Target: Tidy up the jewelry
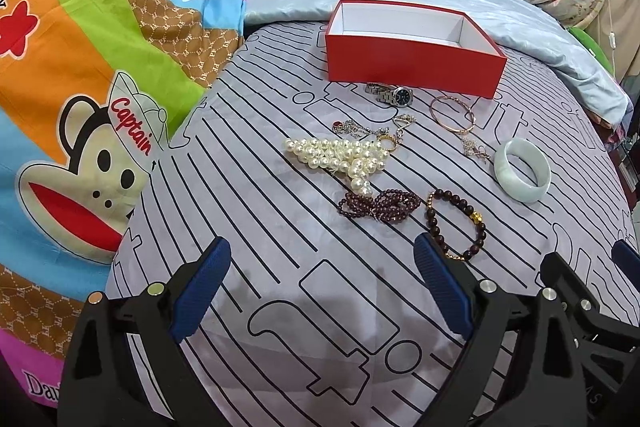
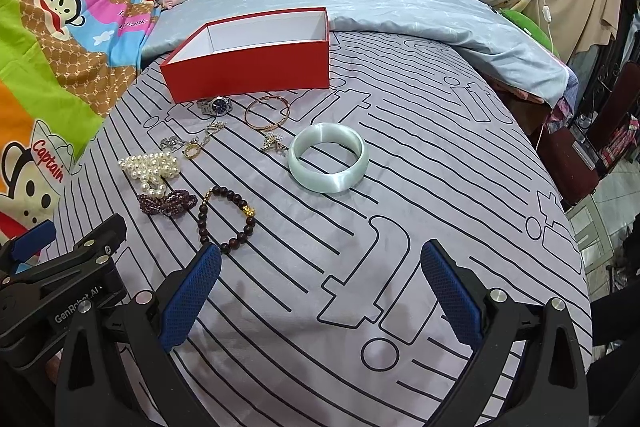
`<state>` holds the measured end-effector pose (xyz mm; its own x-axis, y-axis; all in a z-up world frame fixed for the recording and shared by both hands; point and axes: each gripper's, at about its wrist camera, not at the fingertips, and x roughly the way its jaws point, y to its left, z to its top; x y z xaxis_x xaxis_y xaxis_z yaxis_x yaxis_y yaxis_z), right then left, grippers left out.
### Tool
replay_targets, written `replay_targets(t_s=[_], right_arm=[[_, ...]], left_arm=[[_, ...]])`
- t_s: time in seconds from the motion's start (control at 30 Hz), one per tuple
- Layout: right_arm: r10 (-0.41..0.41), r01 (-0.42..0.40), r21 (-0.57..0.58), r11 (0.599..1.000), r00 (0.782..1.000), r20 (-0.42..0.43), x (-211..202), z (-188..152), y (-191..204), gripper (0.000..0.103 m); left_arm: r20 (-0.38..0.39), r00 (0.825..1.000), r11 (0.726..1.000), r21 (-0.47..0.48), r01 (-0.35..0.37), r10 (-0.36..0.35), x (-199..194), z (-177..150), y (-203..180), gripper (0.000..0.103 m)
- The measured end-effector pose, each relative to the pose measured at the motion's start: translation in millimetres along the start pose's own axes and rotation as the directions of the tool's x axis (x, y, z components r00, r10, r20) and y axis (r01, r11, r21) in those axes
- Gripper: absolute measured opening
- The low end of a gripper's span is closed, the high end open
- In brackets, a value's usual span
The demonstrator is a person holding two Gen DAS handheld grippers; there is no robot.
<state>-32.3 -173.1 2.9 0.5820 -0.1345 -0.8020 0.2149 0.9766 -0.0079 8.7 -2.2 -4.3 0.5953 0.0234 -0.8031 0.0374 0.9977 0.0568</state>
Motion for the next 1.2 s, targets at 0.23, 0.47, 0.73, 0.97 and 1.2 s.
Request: replay_targets(t_s=[0.23, 0.47, 0.73, 0.97, 1.2], right_arm=[[-0.001, 0.001, 0.000, 1.000, 1.000, 0.000, 0.8, 0.0, 0.1, 0.098], [0.001, -0.001, 0.001, 1.000, 1.000, 0.000, 1.0, 0.3, 0.4, 0.098], [0.000, 0.000, -0.001, 1.000, 1.000, 0.002, 1.0, 0.8, 1.6, 0.098], [0.000, 0.000, -0.001, 1.000, 1.000, 0.002, 0.7, 0.6, 2.0, 0.098], [0.000, 0.000, -0.002, 1.000, 1.000, 0.005, -0.3, 0.5, 3.2, 0.098]], left_arm=[[-0.002, 1.000, 1.000, 0.003, -0.002, 0.002, 1.6, 0.4, -0.6, 0.090], [-0.006, 1.000, 1.000, 0.002, -0.004, 0.004, 0.6, 0.1, -0.4, 0.090], [-0.010, 1.000, 1.000, -0.001, 0.001, -0.001, 1.1, 0.1, 0.2, 0.090], [-0.009, 1.000, 1.000, -0.004, 0.000, 0.000, 1.6, -0.3, 0.6, 0.090], [-0.010, 1.000, 1.000, -0.004, -0.001, 0.001, 1.5, -0.7, 1.2, 0.090]])
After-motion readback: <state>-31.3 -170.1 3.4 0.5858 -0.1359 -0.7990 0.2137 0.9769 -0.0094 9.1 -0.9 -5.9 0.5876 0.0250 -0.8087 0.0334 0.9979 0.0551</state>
